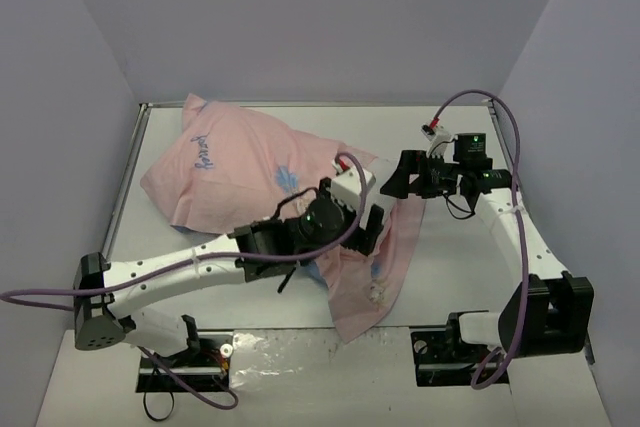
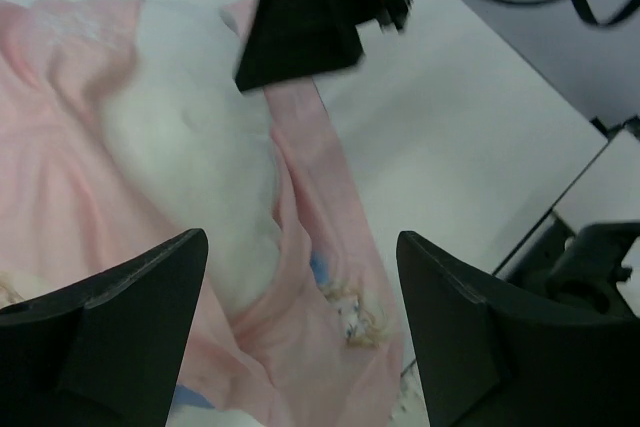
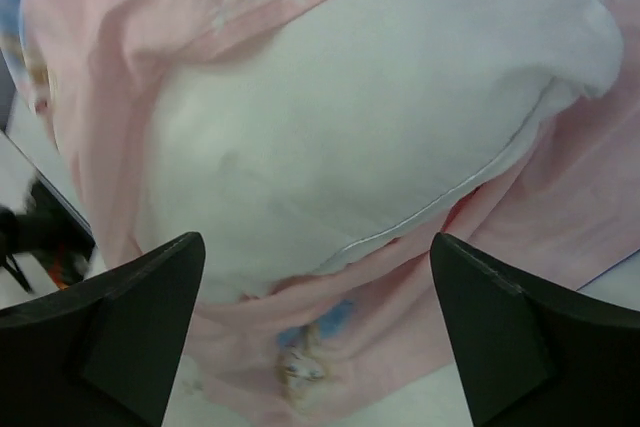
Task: Remove the pillowcase from the pillow
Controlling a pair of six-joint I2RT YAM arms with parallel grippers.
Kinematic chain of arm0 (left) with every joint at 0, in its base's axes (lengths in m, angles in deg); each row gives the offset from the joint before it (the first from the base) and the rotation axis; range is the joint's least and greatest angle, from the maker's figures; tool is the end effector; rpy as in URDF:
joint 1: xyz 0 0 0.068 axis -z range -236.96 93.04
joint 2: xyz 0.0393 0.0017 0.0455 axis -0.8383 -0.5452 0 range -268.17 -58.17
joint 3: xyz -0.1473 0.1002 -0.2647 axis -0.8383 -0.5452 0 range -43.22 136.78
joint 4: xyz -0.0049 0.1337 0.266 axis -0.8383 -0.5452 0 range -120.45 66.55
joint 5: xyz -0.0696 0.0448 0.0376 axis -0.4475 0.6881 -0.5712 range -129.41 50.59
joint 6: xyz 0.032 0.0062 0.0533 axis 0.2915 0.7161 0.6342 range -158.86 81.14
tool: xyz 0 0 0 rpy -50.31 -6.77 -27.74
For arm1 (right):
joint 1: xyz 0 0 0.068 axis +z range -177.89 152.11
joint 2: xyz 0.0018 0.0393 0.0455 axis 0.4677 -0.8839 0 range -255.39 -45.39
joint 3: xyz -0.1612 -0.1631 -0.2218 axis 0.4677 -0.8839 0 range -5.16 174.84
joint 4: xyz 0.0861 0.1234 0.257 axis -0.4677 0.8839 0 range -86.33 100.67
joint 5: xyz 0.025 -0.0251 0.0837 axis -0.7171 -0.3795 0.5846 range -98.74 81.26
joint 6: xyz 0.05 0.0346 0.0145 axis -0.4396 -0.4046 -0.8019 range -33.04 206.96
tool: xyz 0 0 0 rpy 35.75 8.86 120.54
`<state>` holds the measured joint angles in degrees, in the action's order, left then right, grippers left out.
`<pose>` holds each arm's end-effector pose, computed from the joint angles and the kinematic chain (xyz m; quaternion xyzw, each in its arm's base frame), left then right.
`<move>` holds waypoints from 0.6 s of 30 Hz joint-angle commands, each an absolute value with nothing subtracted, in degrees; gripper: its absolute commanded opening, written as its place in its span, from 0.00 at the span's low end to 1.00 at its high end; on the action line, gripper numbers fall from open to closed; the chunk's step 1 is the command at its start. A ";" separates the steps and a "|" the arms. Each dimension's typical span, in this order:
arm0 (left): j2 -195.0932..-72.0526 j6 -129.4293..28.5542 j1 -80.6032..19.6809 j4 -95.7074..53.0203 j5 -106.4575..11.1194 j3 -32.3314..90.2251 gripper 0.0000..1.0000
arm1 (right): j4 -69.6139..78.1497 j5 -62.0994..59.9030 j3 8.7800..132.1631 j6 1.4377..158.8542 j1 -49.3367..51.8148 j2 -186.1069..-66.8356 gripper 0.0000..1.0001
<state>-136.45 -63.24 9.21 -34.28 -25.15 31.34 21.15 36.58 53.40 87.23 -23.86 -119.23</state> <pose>0.1559 -0.3243 0.4298 0.2090 0.7603 -0.3623 0.4969 0.3097 0.0558 0.3377 -0.2147 0.8025 0.3525 0.4308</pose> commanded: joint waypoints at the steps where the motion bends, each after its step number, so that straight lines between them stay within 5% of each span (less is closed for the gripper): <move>1: -134.55 -64.95 16.83 -32.87 -11.33 26.41 0.75 | 16.51 29.44 52.33 61.25 -24.55 -117.73 0.94; 5: -135.42 -69.78 20.55 -30.13 -4.61 21.47 0.75 | 12.30 29.93 47.14 54.55 -24.55 -116.32 0.99; 18: -139.02 -91.49 31.54 -31.72 8.41 11.28 0.75 | 4.29 30.29 46.78 51.54 -22.44 -126.33 0.90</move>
<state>-139.53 -82.36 30.72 -31.72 3.55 13.38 7.38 30.44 45.53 53.84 -23.70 -125.44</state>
